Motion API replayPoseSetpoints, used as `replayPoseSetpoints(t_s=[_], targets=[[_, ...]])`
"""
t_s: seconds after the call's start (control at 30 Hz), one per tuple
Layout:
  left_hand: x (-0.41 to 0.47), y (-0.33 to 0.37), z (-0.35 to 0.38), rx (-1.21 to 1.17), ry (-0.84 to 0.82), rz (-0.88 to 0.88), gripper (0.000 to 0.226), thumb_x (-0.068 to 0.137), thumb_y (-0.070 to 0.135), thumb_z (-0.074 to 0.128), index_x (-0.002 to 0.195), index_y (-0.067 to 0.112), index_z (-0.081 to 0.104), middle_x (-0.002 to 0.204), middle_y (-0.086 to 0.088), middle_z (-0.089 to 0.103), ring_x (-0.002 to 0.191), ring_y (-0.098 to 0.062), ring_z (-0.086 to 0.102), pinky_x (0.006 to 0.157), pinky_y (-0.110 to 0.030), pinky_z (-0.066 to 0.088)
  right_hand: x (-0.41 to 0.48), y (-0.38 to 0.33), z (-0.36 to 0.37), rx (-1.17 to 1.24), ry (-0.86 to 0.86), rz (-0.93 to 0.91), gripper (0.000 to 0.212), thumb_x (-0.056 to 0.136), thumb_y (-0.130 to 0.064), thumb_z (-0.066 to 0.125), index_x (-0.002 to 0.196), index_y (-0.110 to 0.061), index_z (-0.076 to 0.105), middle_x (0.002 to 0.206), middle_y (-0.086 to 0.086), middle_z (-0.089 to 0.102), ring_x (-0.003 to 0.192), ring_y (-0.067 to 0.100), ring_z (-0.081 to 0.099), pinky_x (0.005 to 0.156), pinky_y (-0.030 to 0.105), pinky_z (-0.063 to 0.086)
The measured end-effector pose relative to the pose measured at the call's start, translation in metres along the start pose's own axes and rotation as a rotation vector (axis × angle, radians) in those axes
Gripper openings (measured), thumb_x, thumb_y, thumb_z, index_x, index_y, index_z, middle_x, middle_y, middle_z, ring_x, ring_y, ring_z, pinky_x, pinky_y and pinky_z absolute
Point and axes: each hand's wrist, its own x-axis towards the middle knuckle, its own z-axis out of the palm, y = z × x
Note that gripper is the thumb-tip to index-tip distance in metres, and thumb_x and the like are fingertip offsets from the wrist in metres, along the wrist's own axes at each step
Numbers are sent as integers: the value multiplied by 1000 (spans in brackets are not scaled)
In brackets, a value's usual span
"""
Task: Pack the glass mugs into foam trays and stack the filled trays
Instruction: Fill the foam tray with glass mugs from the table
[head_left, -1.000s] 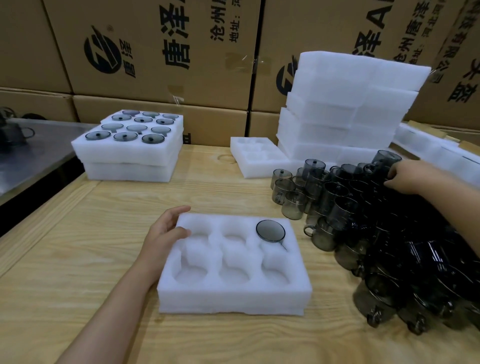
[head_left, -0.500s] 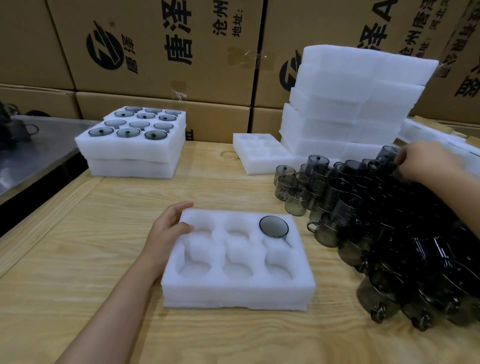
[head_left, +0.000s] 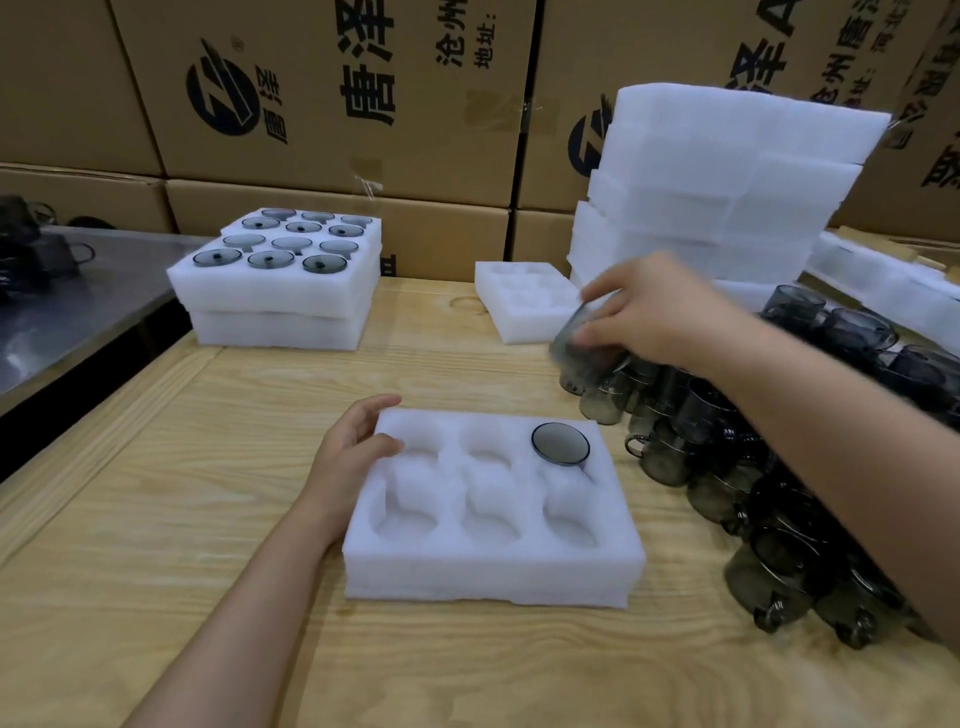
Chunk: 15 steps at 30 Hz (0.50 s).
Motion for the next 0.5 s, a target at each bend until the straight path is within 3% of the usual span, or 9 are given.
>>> replayPoseSetpoints(t_s=[0.13, 0.27, 0.4, 0.5], targets=[[0, 0, 0, 15, 6, -1, 53, 60, 8, 59, 112, 17, 63, 81, 5, 68, 69, -9, 66, 55, -20, 52, -1, -10, 52, 197, -287, 42, 23, 77, -15, 77, 96, -10, 64, 77, 3, 74, 68, 14, 72, 56, 20, 50], [0, 1, 1, 18, 13, 4, 51, 60, 8, 58, 109, 19, 64, 81, 5, 67, 69, -7, 66, 56, -19, 51, 3, -13, 75, 296, -261, 42, 24, 77, -14, 77, 96, -12, 62, 71, 1, 74, 59, 11, 70, 40, 7, 36], [1, 0, 1, 23, 11, 5, 50, 60, 8, 58, 109, 19, 63, 84, 4, 67, 70, -7, 66, 58, -20, 52, 4, -22, 82, 209, -208, -40, 10, 79, -15, 74, 85, -16, 67, 74, 1, 74, 59, 9, 70, 40, 8, 40], [1, 1, 1, 30, 9, 10, 50, 61, 9, 58, 110, 20, 63, 85, 4, 68, 71, -7, 66, 58, -19, 52, 2, -31, 86, 30, -257, -128, 6, 82, -17, 69, 88, -18, 72, 78, -9, 70, 68, 7, 67, 57, 13, 48]])
